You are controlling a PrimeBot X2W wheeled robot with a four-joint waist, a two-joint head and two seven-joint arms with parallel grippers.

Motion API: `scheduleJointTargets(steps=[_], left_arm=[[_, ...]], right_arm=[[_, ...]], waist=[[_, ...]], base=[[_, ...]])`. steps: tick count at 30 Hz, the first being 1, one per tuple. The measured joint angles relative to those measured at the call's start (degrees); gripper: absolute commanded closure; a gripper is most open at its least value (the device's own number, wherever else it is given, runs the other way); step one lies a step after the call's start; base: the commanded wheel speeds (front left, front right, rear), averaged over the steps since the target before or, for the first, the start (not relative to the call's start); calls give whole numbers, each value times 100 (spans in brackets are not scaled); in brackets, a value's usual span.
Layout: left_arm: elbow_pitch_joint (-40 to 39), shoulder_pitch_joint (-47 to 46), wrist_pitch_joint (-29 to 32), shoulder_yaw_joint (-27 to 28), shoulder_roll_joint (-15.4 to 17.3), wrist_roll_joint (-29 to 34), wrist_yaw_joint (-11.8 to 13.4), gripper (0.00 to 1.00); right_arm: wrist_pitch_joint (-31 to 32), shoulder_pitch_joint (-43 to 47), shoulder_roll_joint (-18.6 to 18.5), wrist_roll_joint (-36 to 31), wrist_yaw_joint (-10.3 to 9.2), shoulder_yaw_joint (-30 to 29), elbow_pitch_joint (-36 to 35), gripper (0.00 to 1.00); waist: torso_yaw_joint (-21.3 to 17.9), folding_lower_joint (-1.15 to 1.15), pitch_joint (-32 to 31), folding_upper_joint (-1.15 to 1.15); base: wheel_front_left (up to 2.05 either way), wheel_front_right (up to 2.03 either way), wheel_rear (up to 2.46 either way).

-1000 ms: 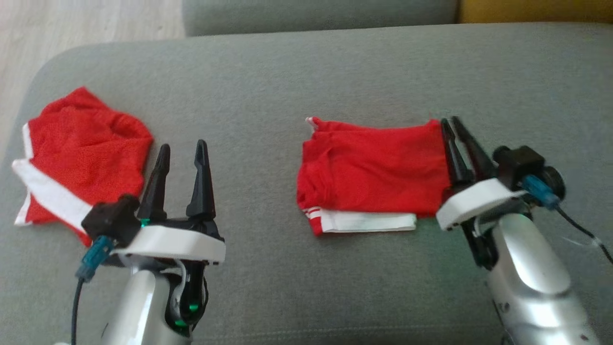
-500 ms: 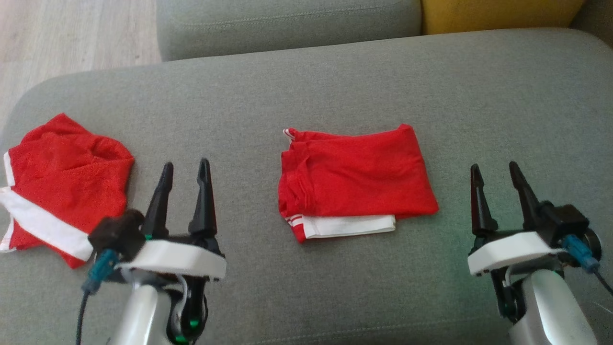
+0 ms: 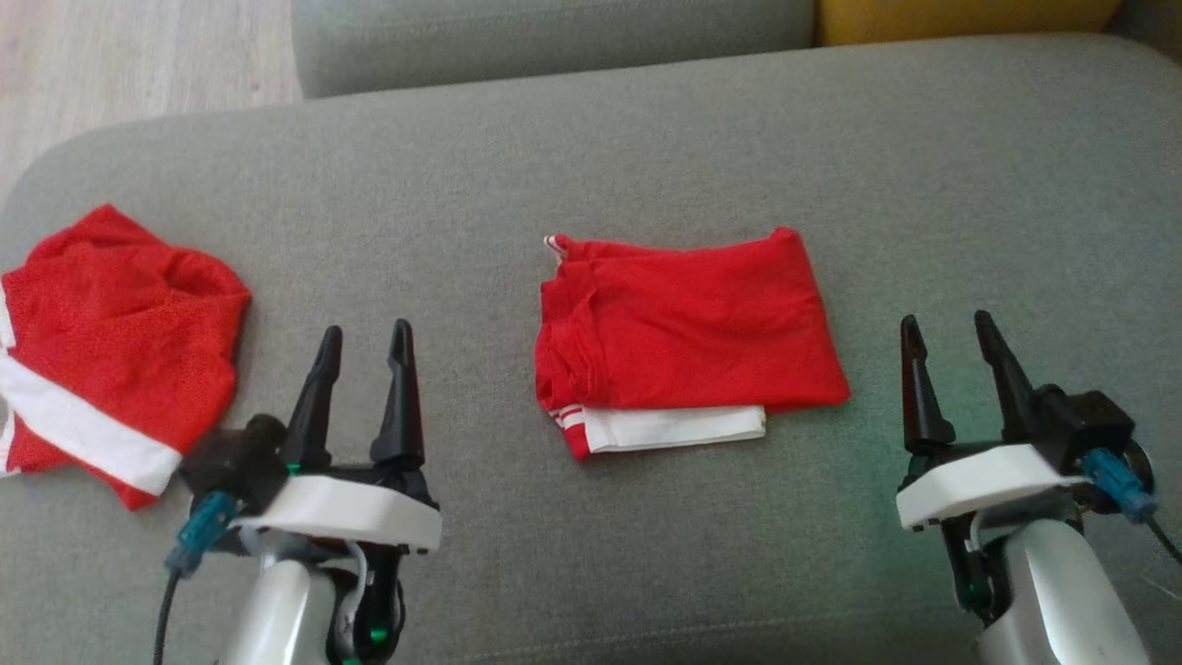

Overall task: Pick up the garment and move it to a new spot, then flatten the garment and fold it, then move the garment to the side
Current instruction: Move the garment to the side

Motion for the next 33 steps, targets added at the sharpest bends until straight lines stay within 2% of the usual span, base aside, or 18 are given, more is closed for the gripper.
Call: scheduleJointTargets(steps=[6,18,26,27,28,33], left_arm=[[9,-208,0,-166,2,0,-25,0],[34,-479,0,-309,1,1,-33,0],[7,-703,0,-303,0,2,3,0],[0,-734,0,-302,0,12,4,0],[2,-752,0,-301,0,27,4,0],[7,-789,0,-272,-1,65,8,0]], right_arm=[[375,-164,2,212,0,147,452,0],[471,-1321,2,556,0,147,2068,0],[398,-1928,-41,556,0,151,2624,0],[386,-1976,-52,561,0,193,2685,53],[364,-2023,-62,588,0,231,2732,100],[147,-2173,-56,425,0,485,2910,100]], waist=[[153,0,373,0],[689,0,971,0],[765,0,1222,0],[761,0,1246,0],[750,0,1262,0],[627,0,1259,0]], base=[[0,0,0],[0,0,0],[0,0,0],[0,0,0],[0,0,0],[0,0,0]])
